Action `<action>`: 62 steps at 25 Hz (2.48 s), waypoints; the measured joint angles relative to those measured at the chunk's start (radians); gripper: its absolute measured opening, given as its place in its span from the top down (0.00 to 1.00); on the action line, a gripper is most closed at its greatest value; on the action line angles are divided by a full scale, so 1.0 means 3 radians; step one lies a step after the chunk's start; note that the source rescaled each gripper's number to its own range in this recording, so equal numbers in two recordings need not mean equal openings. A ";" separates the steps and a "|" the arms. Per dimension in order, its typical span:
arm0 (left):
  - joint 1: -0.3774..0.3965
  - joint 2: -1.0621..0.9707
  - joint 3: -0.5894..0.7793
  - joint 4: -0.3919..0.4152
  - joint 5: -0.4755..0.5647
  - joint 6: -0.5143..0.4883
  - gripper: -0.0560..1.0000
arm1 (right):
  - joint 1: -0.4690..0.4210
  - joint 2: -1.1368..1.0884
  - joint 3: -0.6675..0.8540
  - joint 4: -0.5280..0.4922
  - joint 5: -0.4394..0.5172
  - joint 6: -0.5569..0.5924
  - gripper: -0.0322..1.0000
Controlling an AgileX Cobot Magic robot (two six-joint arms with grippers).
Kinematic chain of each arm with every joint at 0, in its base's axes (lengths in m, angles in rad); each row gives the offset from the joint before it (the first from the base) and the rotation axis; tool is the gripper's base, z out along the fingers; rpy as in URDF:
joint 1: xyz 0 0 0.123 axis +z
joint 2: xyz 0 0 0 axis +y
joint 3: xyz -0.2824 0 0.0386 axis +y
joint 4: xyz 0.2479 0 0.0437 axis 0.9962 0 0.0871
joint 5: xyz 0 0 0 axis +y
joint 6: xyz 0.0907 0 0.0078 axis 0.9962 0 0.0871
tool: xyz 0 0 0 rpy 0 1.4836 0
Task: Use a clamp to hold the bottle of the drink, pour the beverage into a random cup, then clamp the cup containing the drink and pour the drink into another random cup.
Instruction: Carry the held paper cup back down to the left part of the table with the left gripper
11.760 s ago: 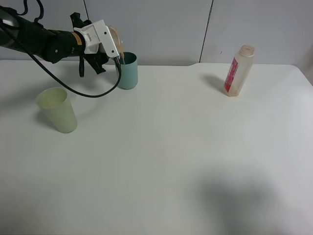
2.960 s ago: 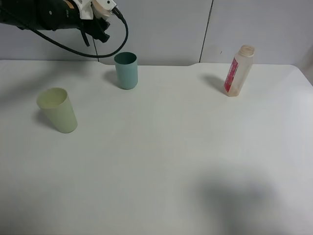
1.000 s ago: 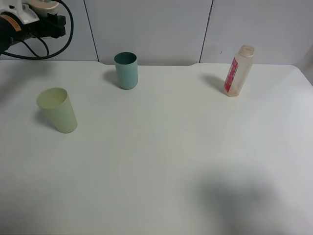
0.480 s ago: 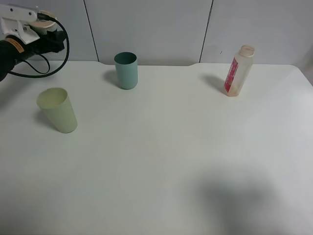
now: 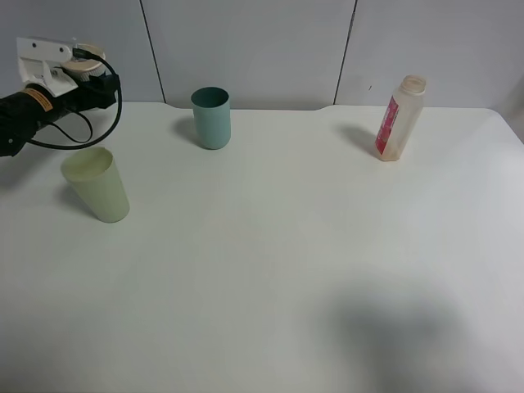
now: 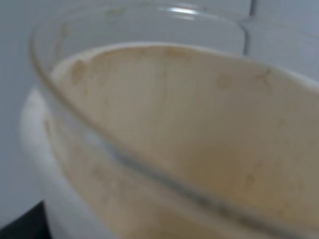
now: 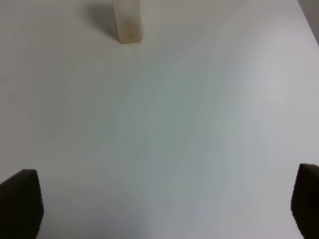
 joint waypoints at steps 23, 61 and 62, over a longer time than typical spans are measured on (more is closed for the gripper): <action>-0.0092 0.0450 -0.0060 0.0038 -0.0235 -0.0049 0.94 | 0.0000 0.0000 0.0000 0.0000 0.0000 0.0000 0.00; -0.0137 0.0633 -0.0011 0.0095 -0.0559 -0.0144 0.94 | 0.0000 0.0000 0.0000 0.0000 0.0000 0.0000 0.00; -0.0137 0.0660 -0.0011 0.0095 -0.0563 -0.0144 0.94 | 0.0000 0.0000 0.0000 0.0000 0.0000 0.0000 0.00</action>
